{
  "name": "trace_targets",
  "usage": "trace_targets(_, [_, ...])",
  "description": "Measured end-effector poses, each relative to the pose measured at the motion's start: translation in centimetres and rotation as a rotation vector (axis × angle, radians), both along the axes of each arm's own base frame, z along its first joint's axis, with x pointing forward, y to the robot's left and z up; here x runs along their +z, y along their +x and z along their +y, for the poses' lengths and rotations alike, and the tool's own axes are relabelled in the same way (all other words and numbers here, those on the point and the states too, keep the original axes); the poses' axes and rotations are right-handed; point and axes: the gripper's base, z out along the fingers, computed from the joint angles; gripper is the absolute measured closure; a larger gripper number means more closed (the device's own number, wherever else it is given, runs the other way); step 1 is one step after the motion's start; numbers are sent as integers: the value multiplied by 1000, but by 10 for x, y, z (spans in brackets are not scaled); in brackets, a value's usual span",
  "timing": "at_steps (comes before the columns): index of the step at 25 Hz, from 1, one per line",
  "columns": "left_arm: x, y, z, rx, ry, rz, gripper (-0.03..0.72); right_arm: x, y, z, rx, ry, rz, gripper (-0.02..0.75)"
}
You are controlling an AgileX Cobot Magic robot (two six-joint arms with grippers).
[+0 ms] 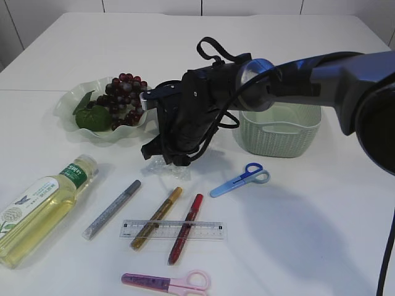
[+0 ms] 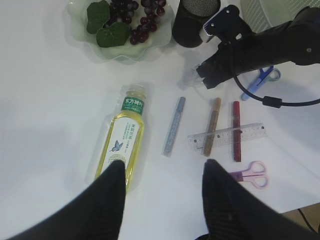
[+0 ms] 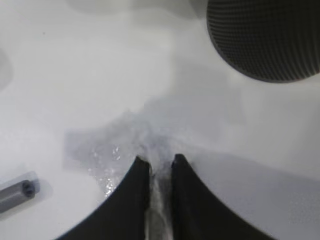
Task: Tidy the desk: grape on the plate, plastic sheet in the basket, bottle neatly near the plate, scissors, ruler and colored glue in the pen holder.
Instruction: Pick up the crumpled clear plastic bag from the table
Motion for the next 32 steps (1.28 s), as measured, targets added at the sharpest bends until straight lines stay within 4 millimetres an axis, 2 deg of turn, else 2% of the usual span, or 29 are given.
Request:
trace_targets(3, [0, 0, 0, 0, 0, 0, 319, 3, -1, -1, 0, -5, 11, 663])
trace_targets(6, [0, 0, 0, 0, 0, 0, 319, 10, -3, -2, 3, -8, 18, 686])
trace_targets(13, [0, 0, 0, 0, 0, 0, 319, 35, -9, -4, 22, -58, 109, 691])
trace_targets(19, [0, 0, 0, -1, -1, 0, 319, 72, -12, -6, 48, -120, 189, 691])
trace_targets(24, [0, 0, 0, 1, -2, 1, 319, 106, -7, -5, 52, -116, 120, 692])
trace_targets(32, [0, 0, -1, -3, -15, 3, 319, 140, -13, -11, 36, -93, 65, 693])
